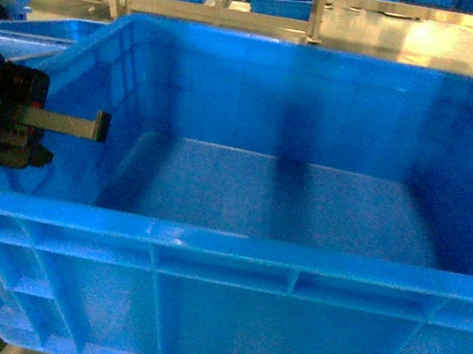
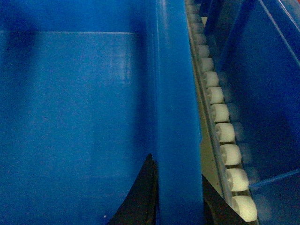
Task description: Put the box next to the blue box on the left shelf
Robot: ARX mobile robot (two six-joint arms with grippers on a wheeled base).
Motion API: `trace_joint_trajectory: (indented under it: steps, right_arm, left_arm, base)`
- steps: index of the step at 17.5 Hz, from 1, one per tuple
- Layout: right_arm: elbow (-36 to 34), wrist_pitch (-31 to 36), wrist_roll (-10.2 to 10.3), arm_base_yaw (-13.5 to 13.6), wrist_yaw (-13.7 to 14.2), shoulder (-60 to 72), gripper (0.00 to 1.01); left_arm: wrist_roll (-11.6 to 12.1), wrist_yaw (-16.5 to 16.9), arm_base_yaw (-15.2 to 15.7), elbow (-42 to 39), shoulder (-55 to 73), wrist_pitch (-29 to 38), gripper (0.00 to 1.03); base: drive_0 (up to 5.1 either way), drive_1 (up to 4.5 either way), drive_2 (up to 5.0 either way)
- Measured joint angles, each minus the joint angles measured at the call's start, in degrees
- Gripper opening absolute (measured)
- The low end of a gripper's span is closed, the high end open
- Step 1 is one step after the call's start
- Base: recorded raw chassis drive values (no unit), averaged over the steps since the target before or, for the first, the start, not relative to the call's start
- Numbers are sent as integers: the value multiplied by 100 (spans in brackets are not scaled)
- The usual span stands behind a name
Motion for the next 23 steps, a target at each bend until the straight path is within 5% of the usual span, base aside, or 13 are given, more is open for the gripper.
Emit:
trace_joint_trajectory:
  steps: [6,9,10,12,16,17,18,22,23]
  right_arm:
    - [63,81,22,-24,96,374,9]
    - [133,-44,9,28,205,398,14]
    - [153,-98,-168,122,627,407,24]
    - [149,7,-356,122,765,378,46]
    - [-11,1666,-435,192,1261,-109,89]
    - [-28,2022,-492,199,1414,-356,99]
    - [-70,2138,-566,251,1482,-509,97]
    - [-164,2087,-612,269,1475,-402,98]
    - [-448,3108,-634,114,774,-376,91]
  left_arm:
    - [-70,221,109,415,673,-175,13]
    - [-76,63,94,531,706,-426,26]
    - [-74,17,63,555,671,-396,35]
    - [-76,-109,74,629,553,-254,56]
    - [-22,-391,-4,627,76,1281,98]
    - [85,-396,-68,603,-59,1519,99]
    - [223,-404,-136,522,-205,1650,98]
    - [420,-538,-122,409,-273,1683,98]
    - [511,-37,-9,94,-282,2691,91]
  base:
    - [0,0,0]
    - [0,0,0]
    - [0,0,0]
    - [0,0,0]
    - [0,0,0]
    - [0,0,0]
    - [0,0,0]
    - [0,0,0]
    - [0,0,0]
